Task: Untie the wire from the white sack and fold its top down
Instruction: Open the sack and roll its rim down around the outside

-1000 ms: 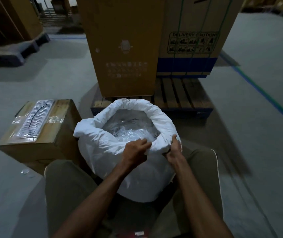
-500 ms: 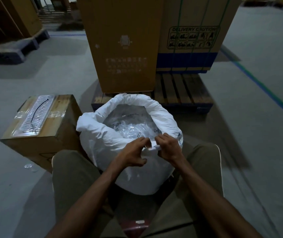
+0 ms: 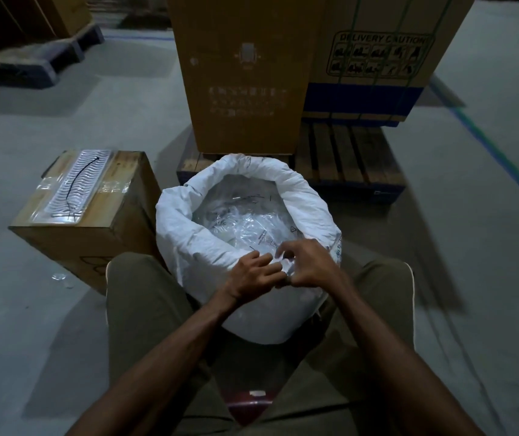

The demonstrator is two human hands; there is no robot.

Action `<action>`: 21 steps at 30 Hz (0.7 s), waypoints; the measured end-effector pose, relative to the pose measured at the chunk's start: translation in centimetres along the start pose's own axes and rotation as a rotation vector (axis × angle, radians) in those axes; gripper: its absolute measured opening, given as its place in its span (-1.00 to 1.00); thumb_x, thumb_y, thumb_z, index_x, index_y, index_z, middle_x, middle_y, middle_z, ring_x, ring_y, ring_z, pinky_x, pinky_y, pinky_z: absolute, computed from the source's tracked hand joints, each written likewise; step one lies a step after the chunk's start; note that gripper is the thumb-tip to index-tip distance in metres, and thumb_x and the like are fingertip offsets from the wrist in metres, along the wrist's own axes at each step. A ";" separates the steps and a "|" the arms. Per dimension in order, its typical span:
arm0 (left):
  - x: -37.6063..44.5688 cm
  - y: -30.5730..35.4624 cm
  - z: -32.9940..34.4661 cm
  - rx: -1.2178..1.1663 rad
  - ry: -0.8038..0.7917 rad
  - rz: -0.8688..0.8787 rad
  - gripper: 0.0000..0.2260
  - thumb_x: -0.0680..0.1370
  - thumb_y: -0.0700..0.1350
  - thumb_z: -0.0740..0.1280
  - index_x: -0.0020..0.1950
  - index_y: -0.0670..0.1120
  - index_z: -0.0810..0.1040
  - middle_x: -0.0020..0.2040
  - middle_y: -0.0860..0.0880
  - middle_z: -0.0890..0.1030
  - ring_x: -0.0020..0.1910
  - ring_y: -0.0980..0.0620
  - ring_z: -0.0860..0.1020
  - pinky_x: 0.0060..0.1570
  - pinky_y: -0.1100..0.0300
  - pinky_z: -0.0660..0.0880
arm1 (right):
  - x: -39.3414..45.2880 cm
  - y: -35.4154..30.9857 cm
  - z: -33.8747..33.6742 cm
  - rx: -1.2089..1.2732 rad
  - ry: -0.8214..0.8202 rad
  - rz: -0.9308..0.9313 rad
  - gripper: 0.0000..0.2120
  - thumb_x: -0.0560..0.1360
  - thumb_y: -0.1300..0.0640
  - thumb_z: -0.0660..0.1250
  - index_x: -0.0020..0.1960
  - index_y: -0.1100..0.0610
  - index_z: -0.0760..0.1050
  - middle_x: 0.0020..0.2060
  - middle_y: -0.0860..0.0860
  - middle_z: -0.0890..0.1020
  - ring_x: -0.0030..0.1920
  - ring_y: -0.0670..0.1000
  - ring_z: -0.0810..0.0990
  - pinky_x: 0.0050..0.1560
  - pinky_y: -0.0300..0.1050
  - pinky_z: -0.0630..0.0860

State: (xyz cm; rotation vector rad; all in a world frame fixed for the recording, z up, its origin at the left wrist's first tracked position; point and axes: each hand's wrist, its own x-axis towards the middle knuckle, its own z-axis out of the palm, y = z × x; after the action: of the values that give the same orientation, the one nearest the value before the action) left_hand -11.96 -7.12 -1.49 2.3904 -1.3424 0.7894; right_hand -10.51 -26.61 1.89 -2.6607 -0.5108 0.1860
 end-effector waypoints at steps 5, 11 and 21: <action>-1.0 -1.1 -1.9 -0.449 -0.225 -0.391 -0.53 0.26 -0.16 0.46 0.15 -0.07 0.49 0.02 -0.03 0.54 0.00 -0.04 0.51 -0.05 0.13 0.49 | 0.4 -0.1 0.5 -0.140 0.139 -0.066 -0.61 0.12 0.13 0.58 -0.35 -0.02 0.35 -0.44 -0.09 0.52 -0.38 0.00 0.53 -0.29 -0.16 0.40; -1.7 -5.2 -2.5 -0.157 -0.584 -0.546 -0.55 0.34 0.15 0.49 0.13 0.00 0.54 0.05 -0.04 0.59 0.07 -0.12 0.54 -0.04 0.07 0.45 | -1.2 -1.0 3.8 -0.382 0.235 -0.209 -0.70 0.01 0.31 0.35 -0.32 0.05 0.39 -0.40 -0.04 0.52 -0.33 0.11 0.50 -0.26 -0.12 0.22; -4.9 -2.3 -0.8 0.101 -0.020 0.097 -0.76 0.47 -0.36 0.21 -0.16 -0.01 0.44 -0.28 0.02 0.47 -0.34 -0.03 0.41 -0.37 0.11 0.33 | 0.6 -1.9 3.2 -0.032 -0.033 -0.015 -0.53 0.15 -0.06 0.60 0.02 -0.06 0.57 -0.09 -0.14 0.66 -0.05 -0.07 0.60 0.03 -0.08 0.50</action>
State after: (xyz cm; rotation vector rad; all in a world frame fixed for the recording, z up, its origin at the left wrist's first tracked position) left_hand -12.31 -2.09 -3.66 2.4312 -1.4692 0.8806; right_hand -11.20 -23.52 -0.22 -2.6877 -0.5486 0.2189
